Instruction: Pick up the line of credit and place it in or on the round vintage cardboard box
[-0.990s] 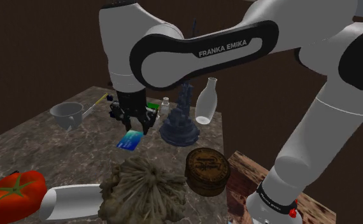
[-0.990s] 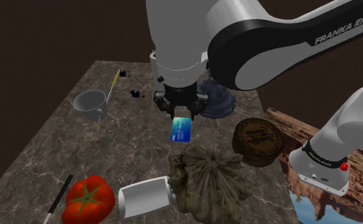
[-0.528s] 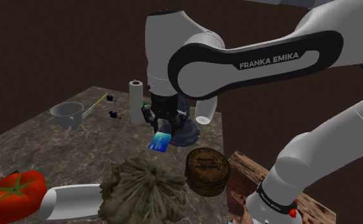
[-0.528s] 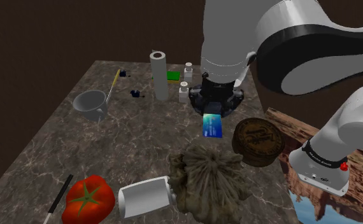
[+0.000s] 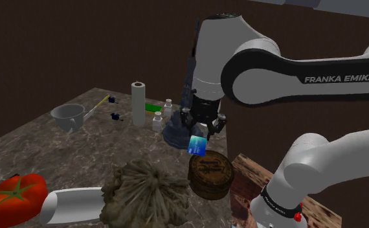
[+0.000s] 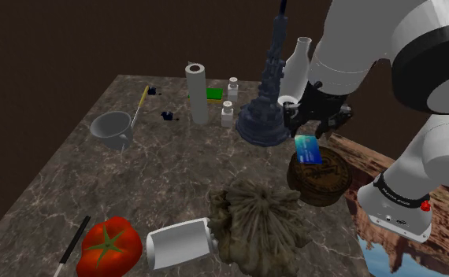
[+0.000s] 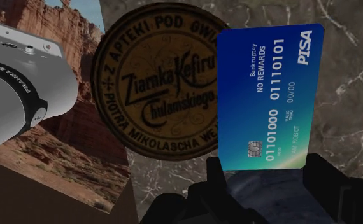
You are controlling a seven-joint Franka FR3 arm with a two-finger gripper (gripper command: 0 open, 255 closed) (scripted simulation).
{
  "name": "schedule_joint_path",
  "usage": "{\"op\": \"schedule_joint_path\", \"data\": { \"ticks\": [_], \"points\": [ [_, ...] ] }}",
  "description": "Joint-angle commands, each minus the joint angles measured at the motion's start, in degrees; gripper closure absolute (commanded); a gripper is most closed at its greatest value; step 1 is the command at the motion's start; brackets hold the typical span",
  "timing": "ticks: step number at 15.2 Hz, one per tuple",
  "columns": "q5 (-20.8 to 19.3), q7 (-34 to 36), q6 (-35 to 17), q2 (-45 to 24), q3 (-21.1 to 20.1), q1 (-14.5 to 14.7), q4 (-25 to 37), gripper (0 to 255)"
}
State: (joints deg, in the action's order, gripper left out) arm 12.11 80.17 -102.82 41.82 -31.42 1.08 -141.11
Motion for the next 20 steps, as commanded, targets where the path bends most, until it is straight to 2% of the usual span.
{"op": "schedule_joint_path", "data": {
  "ticks": [1,4,20],
  "points": [
    [0.37,-1.64,1.46,4.69,2.25,1.52,-3.46,255],
    [0.0,-4.02,5.02,12.73,5.99,3.77,-8.43,255],
    [3.76,-2.96,-7.19,11.25,1.68,5.45,-19.35,255]
  ]
}}
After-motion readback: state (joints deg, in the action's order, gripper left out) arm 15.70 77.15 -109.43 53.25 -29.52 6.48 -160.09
